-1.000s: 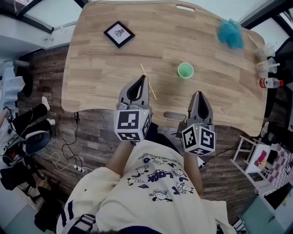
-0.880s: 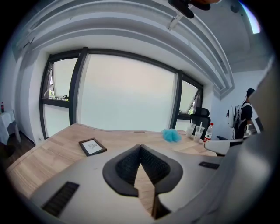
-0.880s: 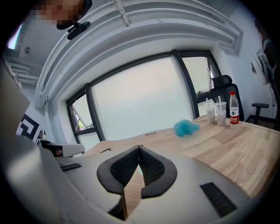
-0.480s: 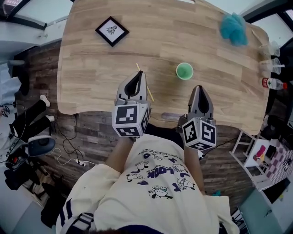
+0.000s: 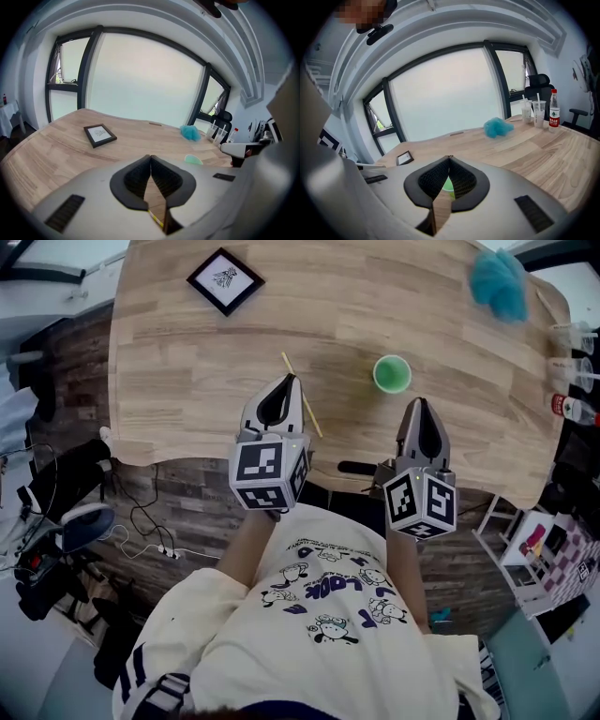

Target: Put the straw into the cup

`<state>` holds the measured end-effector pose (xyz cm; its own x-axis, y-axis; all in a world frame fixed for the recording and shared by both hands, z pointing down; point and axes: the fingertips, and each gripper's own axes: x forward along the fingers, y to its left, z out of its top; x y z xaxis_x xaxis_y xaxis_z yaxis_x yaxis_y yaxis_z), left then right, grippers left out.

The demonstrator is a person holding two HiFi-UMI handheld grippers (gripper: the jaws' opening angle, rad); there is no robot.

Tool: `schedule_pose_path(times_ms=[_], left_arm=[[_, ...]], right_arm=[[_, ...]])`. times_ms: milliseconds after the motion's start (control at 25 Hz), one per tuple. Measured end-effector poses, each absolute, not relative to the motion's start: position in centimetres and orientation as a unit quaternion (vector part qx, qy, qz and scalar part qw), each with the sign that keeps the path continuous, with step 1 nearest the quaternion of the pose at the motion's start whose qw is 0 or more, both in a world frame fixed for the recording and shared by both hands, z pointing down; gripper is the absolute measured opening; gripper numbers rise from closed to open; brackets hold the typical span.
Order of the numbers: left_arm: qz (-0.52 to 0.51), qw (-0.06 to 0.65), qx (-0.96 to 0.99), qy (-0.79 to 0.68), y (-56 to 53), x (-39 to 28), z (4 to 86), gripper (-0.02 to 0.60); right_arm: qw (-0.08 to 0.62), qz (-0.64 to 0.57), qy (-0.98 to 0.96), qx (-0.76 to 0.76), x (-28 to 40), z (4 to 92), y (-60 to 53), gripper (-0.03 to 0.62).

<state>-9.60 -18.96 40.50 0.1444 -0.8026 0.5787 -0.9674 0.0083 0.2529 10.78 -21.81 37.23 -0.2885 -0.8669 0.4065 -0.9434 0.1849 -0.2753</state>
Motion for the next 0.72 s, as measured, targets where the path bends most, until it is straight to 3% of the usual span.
schedule_pose_path(times_ms=[720], left_arm=[[0.158,0.389,0.615,-0.668,-17.0,-10.6,45.7,0.055]], right_arm=[[0.113,0.270,-0.777,0.558,10.7,39.5,-23.0,-0.005]])
